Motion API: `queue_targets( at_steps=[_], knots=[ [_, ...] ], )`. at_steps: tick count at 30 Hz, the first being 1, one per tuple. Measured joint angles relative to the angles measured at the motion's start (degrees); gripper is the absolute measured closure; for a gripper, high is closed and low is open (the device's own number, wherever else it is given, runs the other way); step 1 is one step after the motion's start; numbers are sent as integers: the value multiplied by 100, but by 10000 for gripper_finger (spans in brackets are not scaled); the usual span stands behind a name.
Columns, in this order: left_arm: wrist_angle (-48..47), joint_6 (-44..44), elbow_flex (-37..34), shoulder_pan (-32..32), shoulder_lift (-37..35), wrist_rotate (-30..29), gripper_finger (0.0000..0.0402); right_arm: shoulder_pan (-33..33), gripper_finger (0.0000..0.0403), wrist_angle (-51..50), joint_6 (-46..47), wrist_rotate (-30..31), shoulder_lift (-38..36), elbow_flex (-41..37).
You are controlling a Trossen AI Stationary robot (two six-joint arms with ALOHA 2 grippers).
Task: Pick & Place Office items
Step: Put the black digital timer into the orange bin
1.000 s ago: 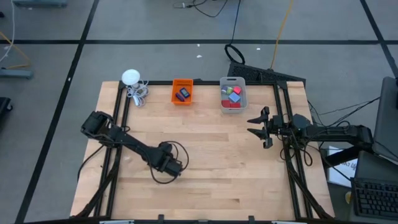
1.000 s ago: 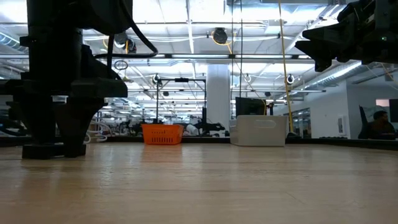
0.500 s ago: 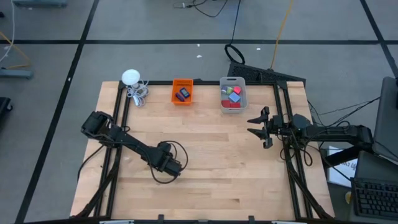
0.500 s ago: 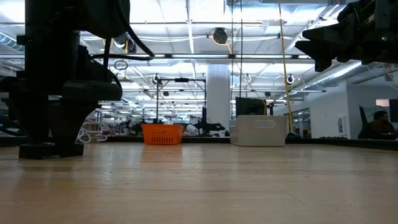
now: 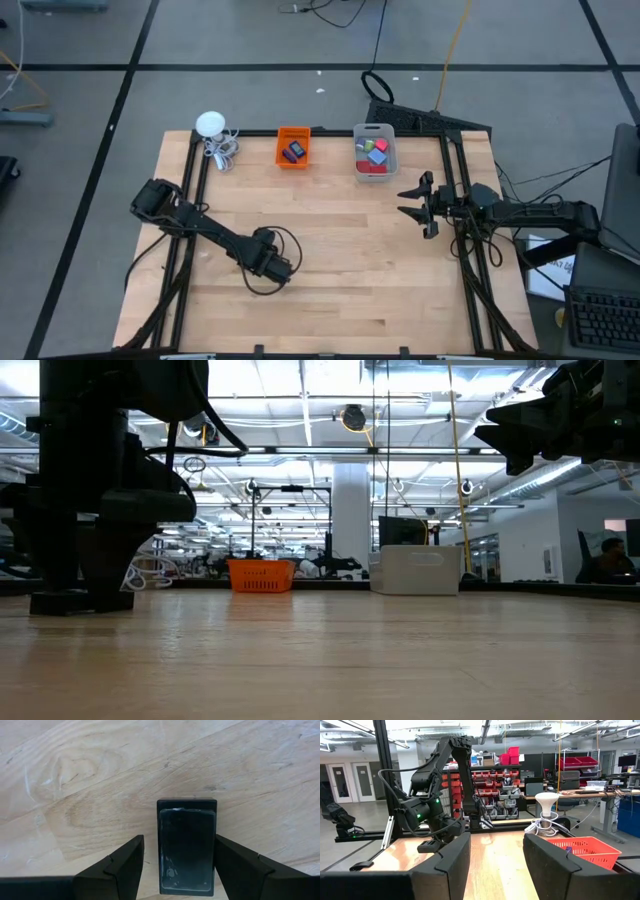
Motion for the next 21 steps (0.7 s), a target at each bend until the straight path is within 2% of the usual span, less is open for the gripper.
queue_targets(
  at_steps=[21],
  knots=[
    [98, 0, -4, 0, 0, -9, 181, -1, 232, 0, 0, 0, -1, 0]
  ],
)
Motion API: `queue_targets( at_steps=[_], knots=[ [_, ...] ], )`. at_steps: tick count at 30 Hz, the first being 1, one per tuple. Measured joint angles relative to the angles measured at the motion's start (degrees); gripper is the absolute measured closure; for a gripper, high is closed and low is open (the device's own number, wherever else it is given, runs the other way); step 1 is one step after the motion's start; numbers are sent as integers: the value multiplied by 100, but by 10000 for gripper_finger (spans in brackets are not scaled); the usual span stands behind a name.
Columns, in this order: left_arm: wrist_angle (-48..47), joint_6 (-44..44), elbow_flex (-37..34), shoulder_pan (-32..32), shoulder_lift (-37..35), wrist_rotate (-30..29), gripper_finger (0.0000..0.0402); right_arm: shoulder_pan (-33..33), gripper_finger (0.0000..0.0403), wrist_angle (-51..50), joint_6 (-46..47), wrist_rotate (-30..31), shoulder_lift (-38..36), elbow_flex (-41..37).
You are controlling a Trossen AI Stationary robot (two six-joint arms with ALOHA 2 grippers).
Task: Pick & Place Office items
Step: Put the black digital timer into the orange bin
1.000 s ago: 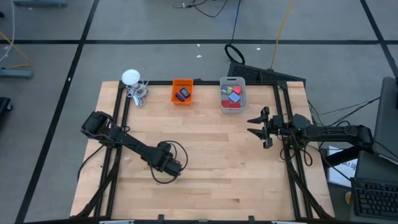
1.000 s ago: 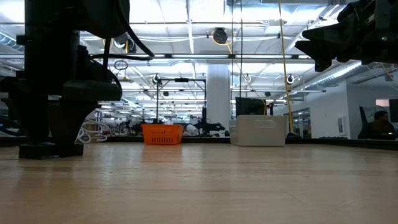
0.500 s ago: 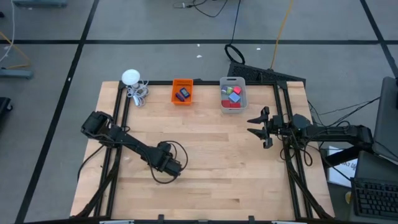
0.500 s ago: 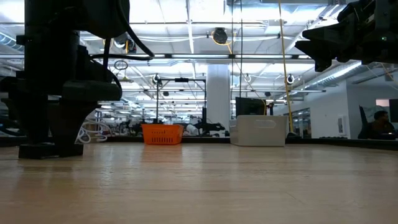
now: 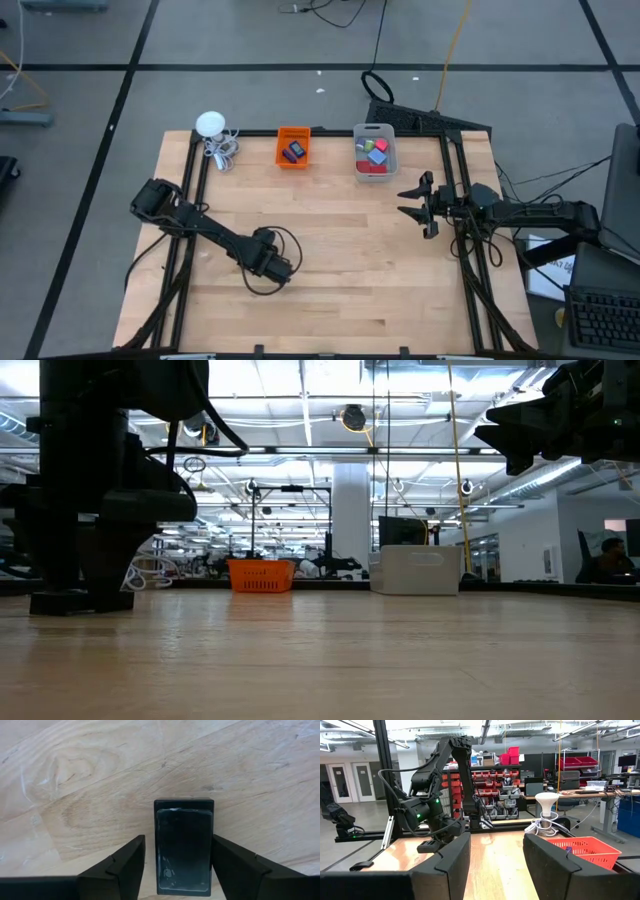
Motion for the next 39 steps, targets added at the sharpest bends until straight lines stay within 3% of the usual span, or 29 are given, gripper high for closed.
queue_targets(
  at_steps=[8, 12, 18, 24, 29, 35, 39],
  knots=[
    [127, 2, 4, 0, 2, -81, 248, 0, 232, 0, 0, 0, 0, 0],
    [229, 11, 4, -1, 0, -96, 247, 0, 232, -1, 0, 0, 0, 0],
    [232, 42, 0, -2, 2, -98, 212, 0, 232, 1, 0, 0, 1, 0],
    [247, 42, 4, -2, 2, -101, 248, 0, 232, 0, 0, 0, 1, 0],
    [249, 33, 4, -2, 2, -101, 249, 2, 232, -1, 0, 0, 0, 0],
    [249, 20, 4, -2, 2, -101, 219, 2, 232, 0, 0, 0, 0, 0],
    [251, 13, 4, -2, 2, -103, 241, 0, 232, 0, 0, 0, 0, 0]
  ],
)
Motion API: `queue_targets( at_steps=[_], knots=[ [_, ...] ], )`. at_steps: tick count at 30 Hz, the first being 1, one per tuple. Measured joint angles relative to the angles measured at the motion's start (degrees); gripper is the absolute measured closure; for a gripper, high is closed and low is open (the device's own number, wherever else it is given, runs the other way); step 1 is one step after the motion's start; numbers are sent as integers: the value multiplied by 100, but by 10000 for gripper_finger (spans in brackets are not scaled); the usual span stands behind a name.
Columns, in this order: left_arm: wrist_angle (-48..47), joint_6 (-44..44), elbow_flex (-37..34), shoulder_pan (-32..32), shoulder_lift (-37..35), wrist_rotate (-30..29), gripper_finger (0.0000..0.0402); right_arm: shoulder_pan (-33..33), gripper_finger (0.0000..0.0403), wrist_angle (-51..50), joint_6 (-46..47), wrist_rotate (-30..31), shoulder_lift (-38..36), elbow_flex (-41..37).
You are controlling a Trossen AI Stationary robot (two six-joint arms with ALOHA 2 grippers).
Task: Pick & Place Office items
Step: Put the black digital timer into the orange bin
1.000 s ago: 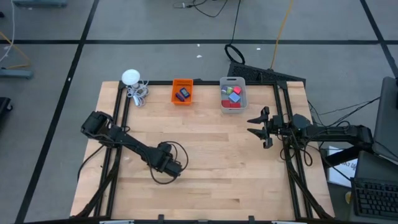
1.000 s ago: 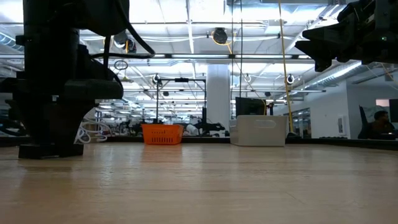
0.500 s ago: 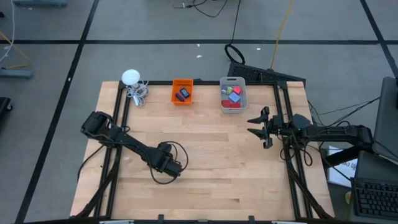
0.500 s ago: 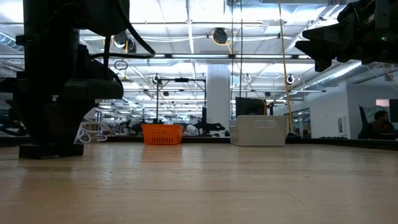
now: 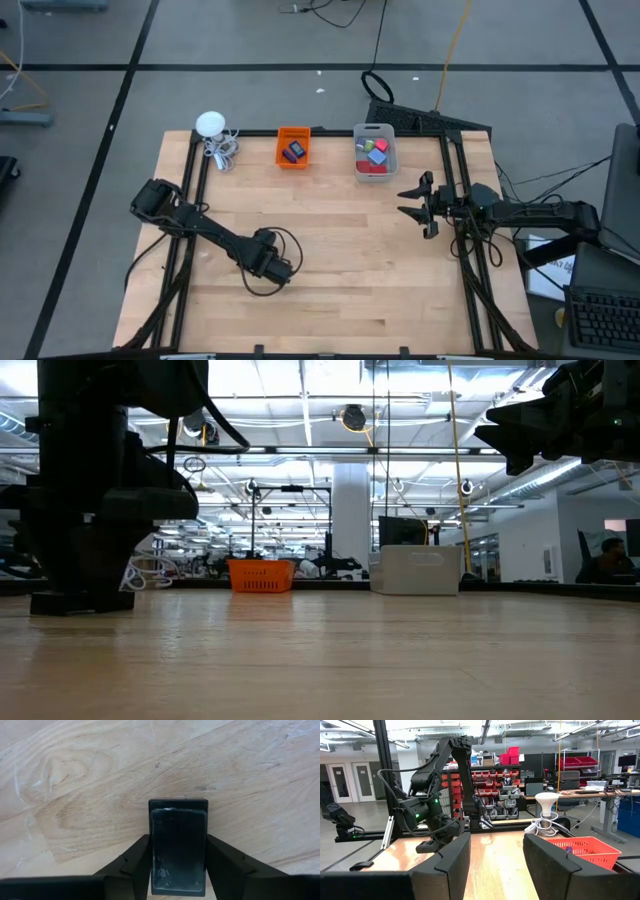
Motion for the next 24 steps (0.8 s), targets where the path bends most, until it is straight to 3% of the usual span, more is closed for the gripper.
queue_targets(
  at_steps=[7, 13, 18, 24],
  knots=[
    [24, -2, 0, 0, 0, -2, 250, 1, 232, -1, 0, 0, -1, 0],
    [38, -15, 0, 1, 0, -2, 226, 0, 232, 0, 0, 0, 0, 0],
    [39, -15, 0, 2, 0, -4, 249, 0, 232, -1, 0, 0, -1, 0],
    [111, 135, 0, 9, 0, -46, 246, 0, 232, -1, 0, 0, 1, 0]
  ],
)
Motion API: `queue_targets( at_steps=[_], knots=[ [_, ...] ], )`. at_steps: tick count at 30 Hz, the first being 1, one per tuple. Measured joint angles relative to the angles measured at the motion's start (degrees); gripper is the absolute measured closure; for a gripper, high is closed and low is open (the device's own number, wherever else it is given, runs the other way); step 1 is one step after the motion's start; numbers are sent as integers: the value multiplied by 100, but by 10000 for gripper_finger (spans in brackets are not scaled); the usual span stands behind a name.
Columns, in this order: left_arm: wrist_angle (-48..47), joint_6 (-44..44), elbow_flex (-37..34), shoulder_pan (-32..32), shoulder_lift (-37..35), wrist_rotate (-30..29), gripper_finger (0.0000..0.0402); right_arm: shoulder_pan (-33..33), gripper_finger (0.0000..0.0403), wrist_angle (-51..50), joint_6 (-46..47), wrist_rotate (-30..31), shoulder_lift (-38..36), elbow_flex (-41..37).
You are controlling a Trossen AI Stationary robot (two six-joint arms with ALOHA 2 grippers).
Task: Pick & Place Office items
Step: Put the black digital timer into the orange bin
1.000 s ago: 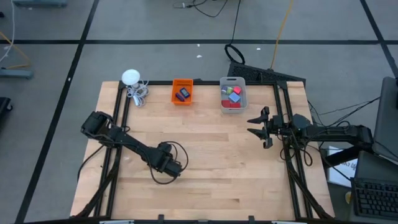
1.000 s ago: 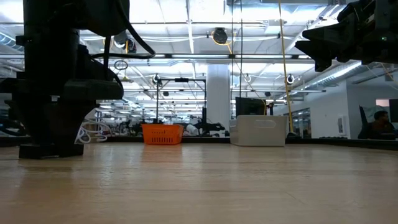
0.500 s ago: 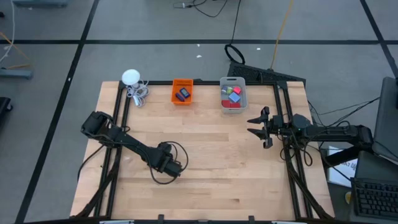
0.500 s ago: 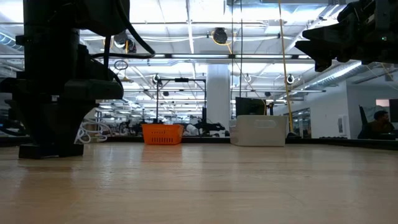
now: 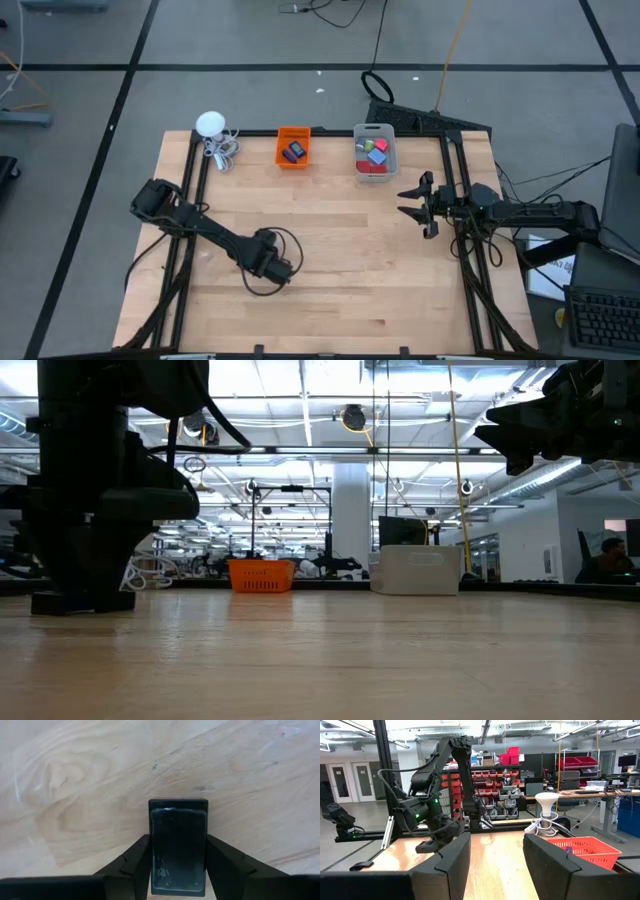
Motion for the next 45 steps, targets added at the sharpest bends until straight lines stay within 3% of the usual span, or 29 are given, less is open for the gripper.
queue_targets(
  at_steps=[5, 10, 18, 27, 35, 40, 45],
  knots=[
    [151, 721, 28, 73, 3, -438, 232, 2, 232, 2, 0, 0, 0, 0],
    [189, 1191, 185, 274, -11, -1646, 249, 2, 232, 1, 0, 0, -2, 0],
    [290, 2119, 538, 685, -397, -2301, 230, 1, 232, -2, 0, 0, 0, 0],
    [500, 3575, 968, 1480, -1220, -2833, 250, 0, 232, 0, 0, 0, 0, 0],
    [1827, 5082, 1016, 2611, -1940, -2592, 236, 2, 232, 0, 0, 0, 0, 0],
    [2431, 5742, 1016, 3411, -1975, -2009, 250, 1, 232, 0, 0, 0, 0, 0],
    [2552, 5927, 1012, 3985, -1771, -1901, 246, 1, 232, 2, 0, 0, -2, 0]
  ],
)
